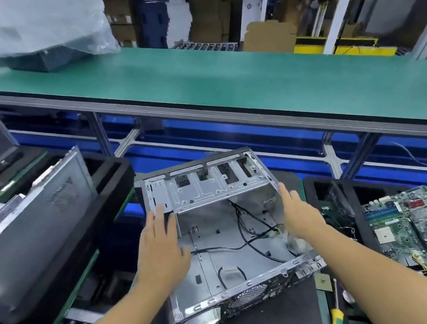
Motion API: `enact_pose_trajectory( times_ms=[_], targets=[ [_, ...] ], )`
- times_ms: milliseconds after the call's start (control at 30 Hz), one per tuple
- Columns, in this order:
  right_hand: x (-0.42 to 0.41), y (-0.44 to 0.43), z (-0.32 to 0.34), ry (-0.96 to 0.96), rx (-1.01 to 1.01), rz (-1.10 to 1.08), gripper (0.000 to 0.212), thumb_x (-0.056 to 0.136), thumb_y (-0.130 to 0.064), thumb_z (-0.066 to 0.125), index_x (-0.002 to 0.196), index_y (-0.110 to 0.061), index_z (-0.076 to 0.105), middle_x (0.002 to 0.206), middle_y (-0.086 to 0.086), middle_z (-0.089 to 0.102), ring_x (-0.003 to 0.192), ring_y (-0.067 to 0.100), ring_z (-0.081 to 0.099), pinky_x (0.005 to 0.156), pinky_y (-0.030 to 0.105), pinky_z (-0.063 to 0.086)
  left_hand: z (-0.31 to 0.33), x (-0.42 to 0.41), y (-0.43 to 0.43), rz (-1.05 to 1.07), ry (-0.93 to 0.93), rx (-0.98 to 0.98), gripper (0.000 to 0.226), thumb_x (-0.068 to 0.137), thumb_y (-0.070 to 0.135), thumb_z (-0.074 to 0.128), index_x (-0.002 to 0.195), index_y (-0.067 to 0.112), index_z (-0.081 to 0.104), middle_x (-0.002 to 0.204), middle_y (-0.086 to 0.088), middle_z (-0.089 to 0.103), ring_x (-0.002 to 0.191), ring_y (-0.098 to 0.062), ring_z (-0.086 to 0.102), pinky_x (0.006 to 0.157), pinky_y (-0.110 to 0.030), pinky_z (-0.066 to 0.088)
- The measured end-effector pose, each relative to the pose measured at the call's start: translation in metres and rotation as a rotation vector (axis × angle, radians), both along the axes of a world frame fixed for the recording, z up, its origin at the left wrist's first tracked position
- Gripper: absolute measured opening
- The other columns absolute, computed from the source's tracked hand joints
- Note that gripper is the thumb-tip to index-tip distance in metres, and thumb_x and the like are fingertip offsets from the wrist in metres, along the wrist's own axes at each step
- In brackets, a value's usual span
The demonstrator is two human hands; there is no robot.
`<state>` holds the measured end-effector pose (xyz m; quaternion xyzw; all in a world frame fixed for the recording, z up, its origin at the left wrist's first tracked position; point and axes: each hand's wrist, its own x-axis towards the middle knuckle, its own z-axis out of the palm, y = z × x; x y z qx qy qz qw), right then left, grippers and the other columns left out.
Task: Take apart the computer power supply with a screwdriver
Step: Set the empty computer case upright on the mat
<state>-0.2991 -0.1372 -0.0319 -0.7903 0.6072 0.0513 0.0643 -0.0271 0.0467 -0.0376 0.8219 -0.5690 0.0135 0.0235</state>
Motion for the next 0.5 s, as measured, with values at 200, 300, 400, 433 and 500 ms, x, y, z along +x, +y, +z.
enact_pose_trajectory(
  times_ms=[200,300,400,433,500],
  targets=[
    [0.016,0.037,0.017,0.058,0.087,-0.342,0.092,0.094,-0.034,0.048,0.152,-0.020,-0.023,0.163,0.007,-0.015,0.148,0.036,0.003,0.113,0.066,0.010,0.032,0.053,-0.070,-0.215,-0.006,-0.013,0.083,0.087,0.057,0.055,0.153,0.016,0.026,0.166,-0.010,0.002,0.151,-0.030,0.011,0.119,-0.047,0.024],
    [0.017,0.071,0.018,0.017,0.063,-0.437,0.087,0.097,-0.049,0.039,0.153,-0.021,-0.020,0.162,0.006,-0.021,0.149,0.036,-0.007,0.111,0.069,0.010,0.043,0.082,-0.106,-0.199,-0.001,0.158,0.118,0.070,0.087,0.052,0.158,0.024,0.006,0.167,-0.006,-0.003,0.153,-0.029,0.004,0.120,-0.054,0.015],
    [0.019,0.107,0.016,-0.051,0.074,-0.544,0.091,0.094,-0.058,0.040,0.152,-0.023,-0.022,0.159,0.005,-0.027,0.147,0.041,-0.005,0.107,0.070,0.018,0.048,0.104,-0.136,-0.190,0.007,0.385,0.147,0.038,0.108,0.040,0.153,0.038,-0.022,0.165,-0.002,-0.017,0.152,-0.036,-0.007,0.119,-0.059,0.005],
    [0.022,0.118,0.016,-0.071,0.090,-0.570,0.094,0.093,-0.058,0.042,0.151,-0.024,-0.023,0.159,0.006,-0.029,0.146,0.045,0.002,0.106,0.068,0.022,0.048,0.108,-0.142,-0.195,0.011,0.453,0.152,0.031,0.110,0.036,0.150,0.040,-0.027,0.164,-0.002,-0.020,0.151,-0.038,-0.008,0.119,-0.060,0.005],
    [0.028,0.135,0.009,-0.156,0.097,-0.587,0.094,0.090,-0.053,0.044,0.152,-0.025,-0.020,0.159,0.010,-0.025,0.140,0.048,0.019,0.105,0.061,0.030,0.045,0.111,-0.151,-0.234,0.026,0.519,0.156,0.023,0.112,0.033,0.147,0.042,-0.031,0.164,-0.003,-0.022,0.151,-0.041,-0.006,0.119,-0.061,0.007]
  ],
)
